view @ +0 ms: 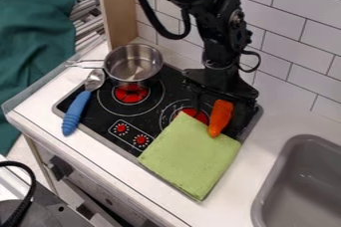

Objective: Put the orange object inside the silver pot

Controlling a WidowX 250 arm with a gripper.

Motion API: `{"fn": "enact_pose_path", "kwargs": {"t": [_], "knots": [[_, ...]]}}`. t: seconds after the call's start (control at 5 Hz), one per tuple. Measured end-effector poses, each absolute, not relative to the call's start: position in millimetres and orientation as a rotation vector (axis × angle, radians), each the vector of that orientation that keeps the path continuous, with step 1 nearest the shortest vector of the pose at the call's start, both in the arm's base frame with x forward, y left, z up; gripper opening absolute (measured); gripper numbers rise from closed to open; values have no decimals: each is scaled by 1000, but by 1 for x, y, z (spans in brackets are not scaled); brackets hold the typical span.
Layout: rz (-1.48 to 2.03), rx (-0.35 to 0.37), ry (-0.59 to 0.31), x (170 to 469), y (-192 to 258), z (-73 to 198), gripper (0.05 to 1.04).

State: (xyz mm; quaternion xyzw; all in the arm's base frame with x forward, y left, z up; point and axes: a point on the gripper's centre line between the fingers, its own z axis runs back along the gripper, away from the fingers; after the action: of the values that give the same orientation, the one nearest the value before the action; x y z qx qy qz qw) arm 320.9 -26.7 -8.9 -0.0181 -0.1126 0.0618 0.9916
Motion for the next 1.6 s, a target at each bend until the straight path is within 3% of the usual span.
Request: {"fn": "enact_pose_path", "kwargs": {"t": [0.4,0.6,1.0,1.4,1.6], "knots": [[133,-28,-190,323,-26,-24,1003],[143,-21,-191,323,-25,-24,949],[155,-9,-215,326,-23,-24,436],[149,0,-245,327,-21,-17,170],[153,-11,-249,327,-22,-15,97]]}}
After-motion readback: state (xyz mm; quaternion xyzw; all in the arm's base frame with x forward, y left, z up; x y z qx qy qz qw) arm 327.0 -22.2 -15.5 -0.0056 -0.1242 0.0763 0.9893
